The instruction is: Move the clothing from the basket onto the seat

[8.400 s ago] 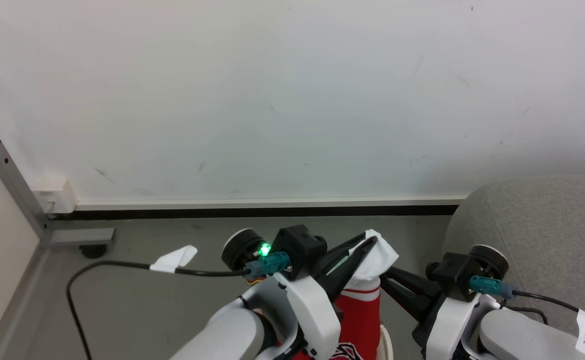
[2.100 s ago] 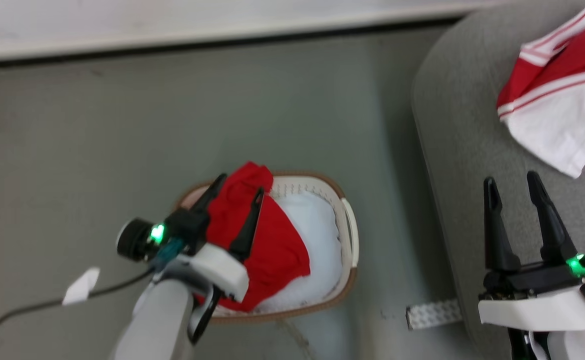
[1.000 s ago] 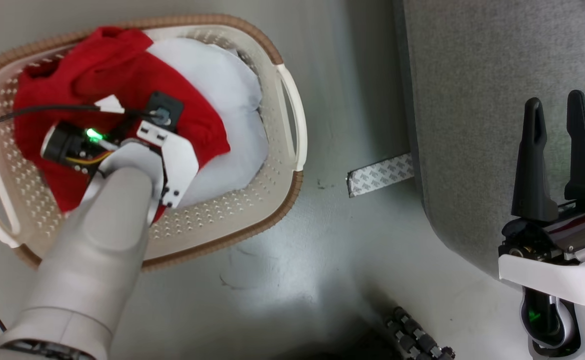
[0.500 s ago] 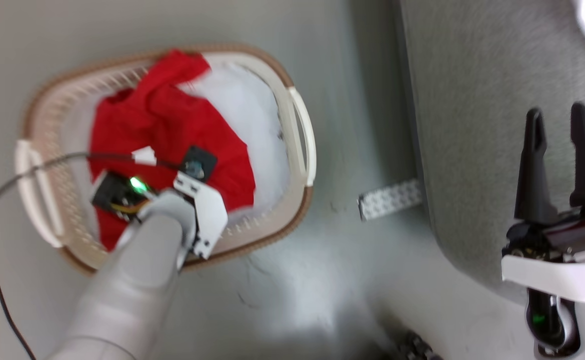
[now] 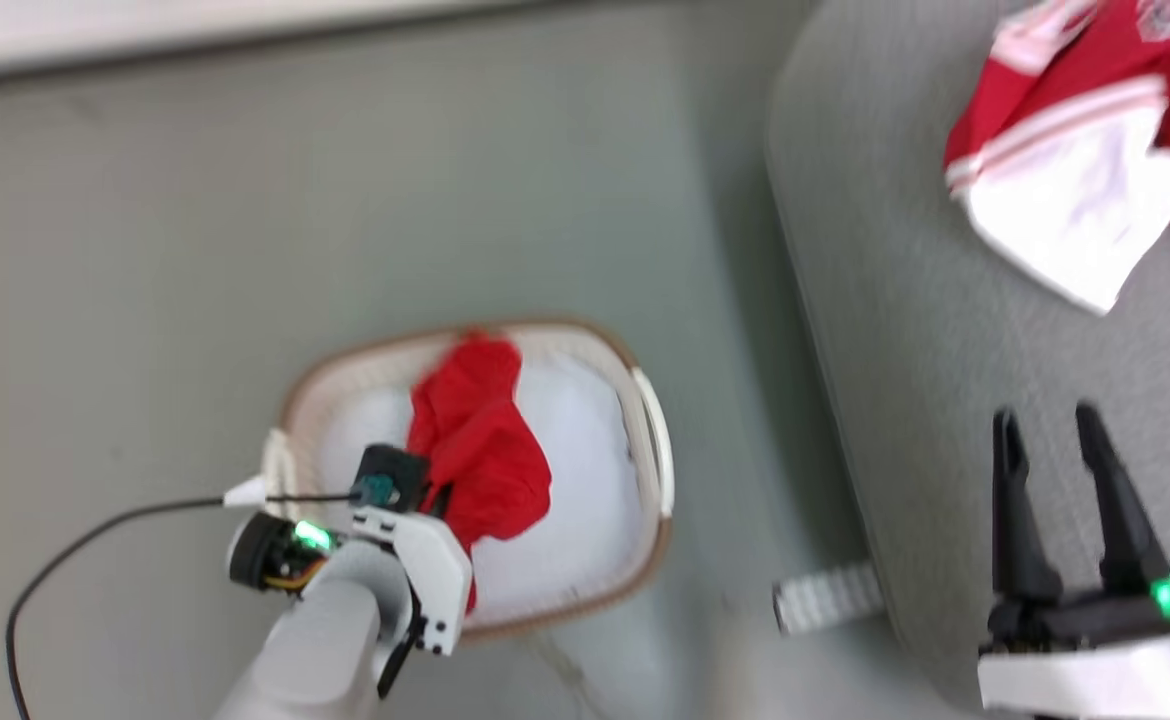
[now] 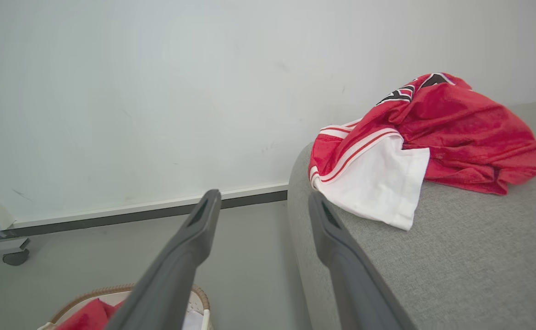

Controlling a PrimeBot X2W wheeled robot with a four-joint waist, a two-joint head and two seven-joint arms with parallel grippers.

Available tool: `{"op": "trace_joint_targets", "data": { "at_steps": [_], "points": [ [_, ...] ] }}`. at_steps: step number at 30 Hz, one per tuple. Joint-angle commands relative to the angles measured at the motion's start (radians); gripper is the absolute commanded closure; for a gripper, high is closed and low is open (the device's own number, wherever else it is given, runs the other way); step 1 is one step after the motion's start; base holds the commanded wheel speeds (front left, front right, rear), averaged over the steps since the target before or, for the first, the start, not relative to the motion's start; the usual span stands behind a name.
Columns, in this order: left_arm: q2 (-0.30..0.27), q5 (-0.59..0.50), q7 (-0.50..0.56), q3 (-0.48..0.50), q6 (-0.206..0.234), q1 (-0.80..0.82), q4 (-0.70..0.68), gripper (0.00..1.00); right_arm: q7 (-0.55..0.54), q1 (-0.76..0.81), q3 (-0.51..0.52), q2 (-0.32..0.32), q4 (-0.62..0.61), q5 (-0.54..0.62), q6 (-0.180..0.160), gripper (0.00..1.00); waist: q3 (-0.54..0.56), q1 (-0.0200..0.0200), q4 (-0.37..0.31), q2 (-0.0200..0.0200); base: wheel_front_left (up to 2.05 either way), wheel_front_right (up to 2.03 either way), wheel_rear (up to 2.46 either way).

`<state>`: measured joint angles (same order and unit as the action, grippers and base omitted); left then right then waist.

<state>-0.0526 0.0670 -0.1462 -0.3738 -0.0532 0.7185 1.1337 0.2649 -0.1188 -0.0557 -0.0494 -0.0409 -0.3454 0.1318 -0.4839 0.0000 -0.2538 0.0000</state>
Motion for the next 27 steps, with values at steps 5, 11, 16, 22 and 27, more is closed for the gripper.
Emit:
{"op": "trace_joint_targets", "data": {
  "at_steps": [5, 11, 16, 22, 27],
  "points": [
    [0.001, 0.079, -0.027, -0.018, -0.019, -0.067, -0.078, 1.0, -0.001, 0.093, 0.017, -0.002, 0.024, 0.036, -0.002, 0.0, 0.262, 0.0, 0.075, 0.0, 0.0, 0.0, 0.0],
    [0.001, 0.147, -0.007, -0.052, -0.01, -0.093, -0.192, 1.0, -0.001, 0.14, 0.026, -0.002, 0.033, 0.05, -0.002, 0.0, 0.333, 0.0, 0.096, 0.0, 0.0, 0.0, 0.0],
    [0.001, 0.181, 0.024, -0.078, 0.002, -0.104, -0.336, 1.0, -0.001, 0.174, 0.022, -0.002, 0.039, 0.051, -0.002, 0.0, 0.387, 0.0, 0.117, 0.0, 0.0, 0.0, 0.0],
    [-0.014, 0.211, 0.096, -0.083, 0.0, -0.147, -0.524, 1.0, -0.001, 0.211, -0.005, -0.002, 0.057, 0.055, -0.002, 0.0, 0.454, 0.0, 0.131, 0.0, 0.0, 0.0, 0.0],
    [-0.059, 0.23, 0.198, -0.1, -0.017, -0.199, -0.727, 1.0, -0.001, 0.225, -0.038, -0.002, 0.068, 0.078, -0.002, 0.0, 0.488, 0.0, 0.134, 0.0, 0.0, 0.0, 0.0]
  ]
}}
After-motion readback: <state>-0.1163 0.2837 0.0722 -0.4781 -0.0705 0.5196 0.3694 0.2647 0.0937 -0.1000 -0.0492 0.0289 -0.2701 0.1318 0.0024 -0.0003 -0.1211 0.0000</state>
